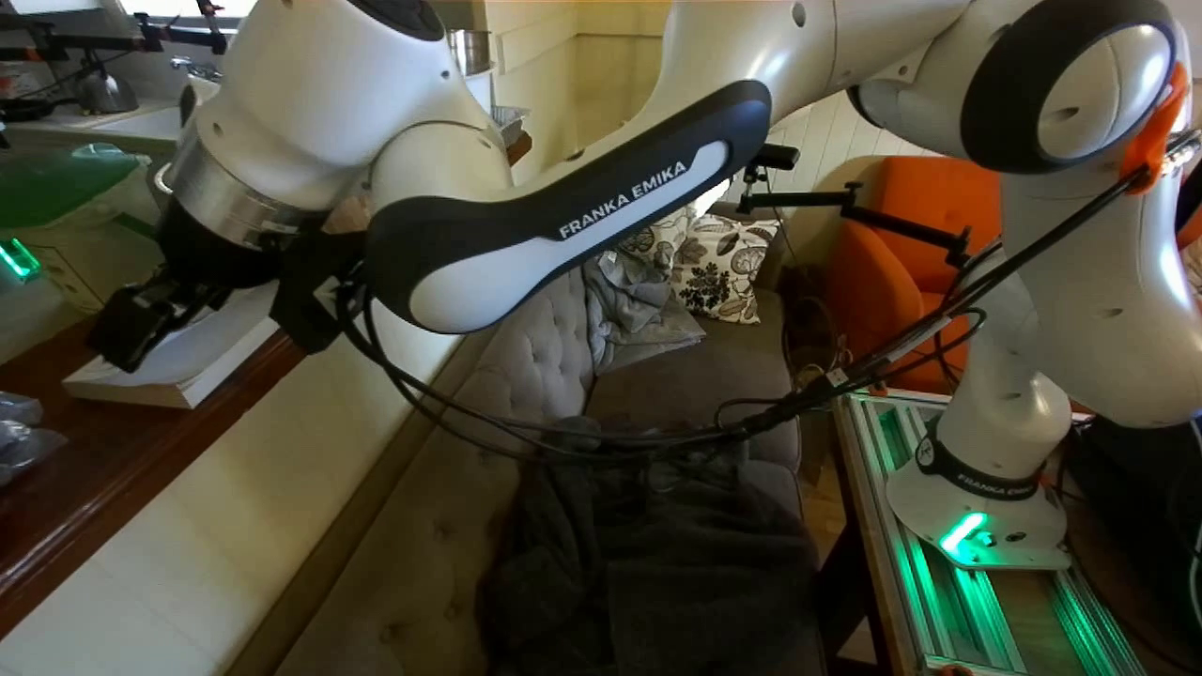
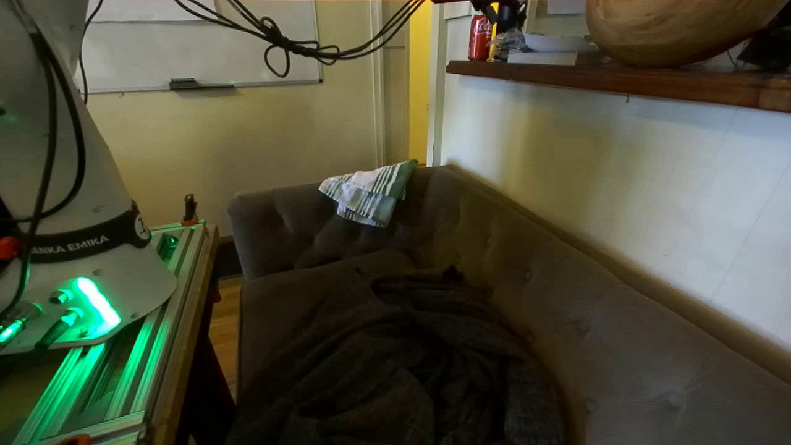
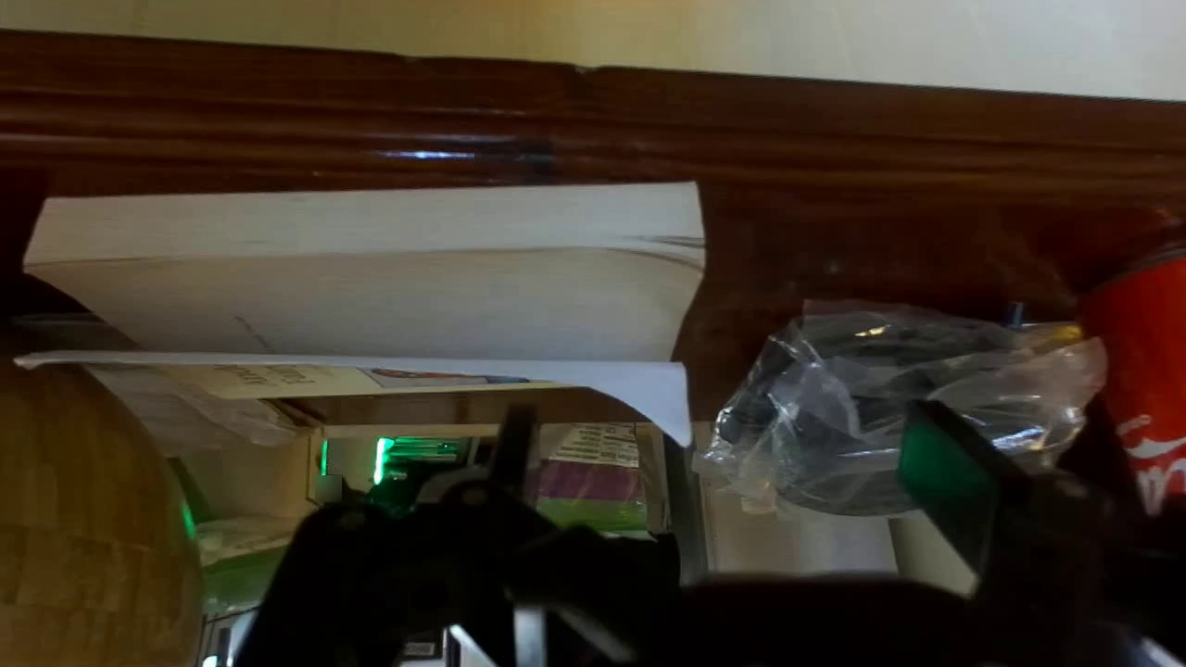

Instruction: Place the book on the arm rest

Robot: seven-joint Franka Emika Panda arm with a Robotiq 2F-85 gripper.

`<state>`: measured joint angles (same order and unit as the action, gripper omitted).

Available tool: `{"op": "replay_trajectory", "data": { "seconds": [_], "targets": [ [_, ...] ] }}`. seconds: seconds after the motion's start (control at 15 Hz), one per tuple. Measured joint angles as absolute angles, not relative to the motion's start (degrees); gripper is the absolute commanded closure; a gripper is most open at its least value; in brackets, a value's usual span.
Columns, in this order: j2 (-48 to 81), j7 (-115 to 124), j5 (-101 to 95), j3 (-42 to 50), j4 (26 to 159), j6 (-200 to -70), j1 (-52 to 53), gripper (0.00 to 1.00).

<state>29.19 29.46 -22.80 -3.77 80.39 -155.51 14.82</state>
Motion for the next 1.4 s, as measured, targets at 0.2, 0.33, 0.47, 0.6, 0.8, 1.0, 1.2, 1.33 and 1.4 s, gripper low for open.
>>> {"op": "replay_trajectory", "data": {
  "seconds": [0.2,0.33,0.47,0.6,0.8,1.0,1.2,1.33,1.4],
  "targets": [
    [32.1,29.07,-20.14,-1.32,76.2,-155.36,16.02,0.0],
    [33.92,29.16,-19.14,0.28,72.71,-154.14,17.25,0.0],
    [35.59,29.98,-18.8,2.27,69.03,-151.23,18.58,0.0],
    [37.1,30.52,-18.79,3.87,65.92,-148.45,19.36,0.0],
    [39.32,29.64,-18.29,4.24,61.9,-143.81,19.21,0.0],
    [40.64,27.19,-17.89,4.13,57.72,-135.39,19.32,0.0],
    [41.62,25.63,-17.89,4.04,53.21,-129.43,19.31,0.0],
    [41.9,25.41,-17.89,3.83,51.75,-128.61,19.25,0.0],
    [41.91,25.41,-17.9,3.83,51.71,-128.59,19.25,0.0]
  ]
}}
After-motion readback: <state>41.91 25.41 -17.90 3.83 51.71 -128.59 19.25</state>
